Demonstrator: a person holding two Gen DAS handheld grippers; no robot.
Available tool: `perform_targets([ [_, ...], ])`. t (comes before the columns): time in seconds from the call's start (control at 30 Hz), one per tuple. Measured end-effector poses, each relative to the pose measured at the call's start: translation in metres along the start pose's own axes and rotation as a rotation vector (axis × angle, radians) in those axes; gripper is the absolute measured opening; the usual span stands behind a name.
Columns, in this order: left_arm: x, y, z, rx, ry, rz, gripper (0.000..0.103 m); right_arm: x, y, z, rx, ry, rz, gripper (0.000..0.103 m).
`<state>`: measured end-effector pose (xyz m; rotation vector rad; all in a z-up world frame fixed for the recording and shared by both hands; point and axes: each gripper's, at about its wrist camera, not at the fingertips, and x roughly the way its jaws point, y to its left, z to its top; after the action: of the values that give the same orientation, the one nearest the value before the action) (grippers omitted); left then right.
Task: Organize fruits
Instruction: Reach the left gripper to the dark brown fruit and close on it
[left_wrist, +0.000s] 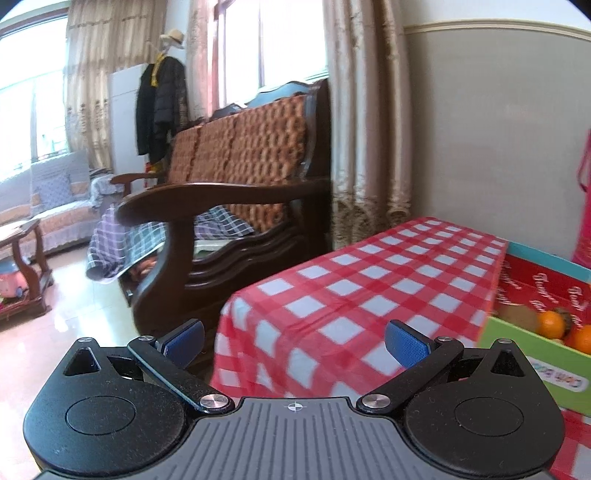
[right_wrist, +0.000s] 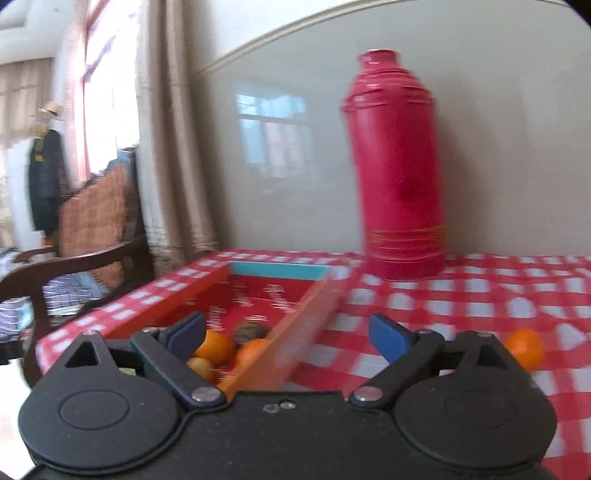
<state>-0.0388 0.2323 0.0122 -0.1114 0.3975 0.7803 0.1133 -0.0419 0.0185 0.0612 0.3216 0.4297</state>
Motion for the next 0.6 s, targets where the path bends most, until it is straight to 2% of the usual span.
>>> perform_targets([
  [0.27,-0.031,-0.061,-0.002,0.139,-0.063,-0.125,0.103,-0.015,-0.045,-0.003,0.027,0.012,-0.274,0.097],
  [0.4,-0.046,-0.096,-0.005,0.231,-0.098,-0.222,0.103,-0.029,-0.07,-0.006,0.069,0.009,-0.371,0.097],
  [0.6,-0.07,-0.139,-0.01,0.313,-0.139,-0.345,0.103,-0.053,-0.1,-0.011,0.08,-0.003,-0.518,0.097],
])
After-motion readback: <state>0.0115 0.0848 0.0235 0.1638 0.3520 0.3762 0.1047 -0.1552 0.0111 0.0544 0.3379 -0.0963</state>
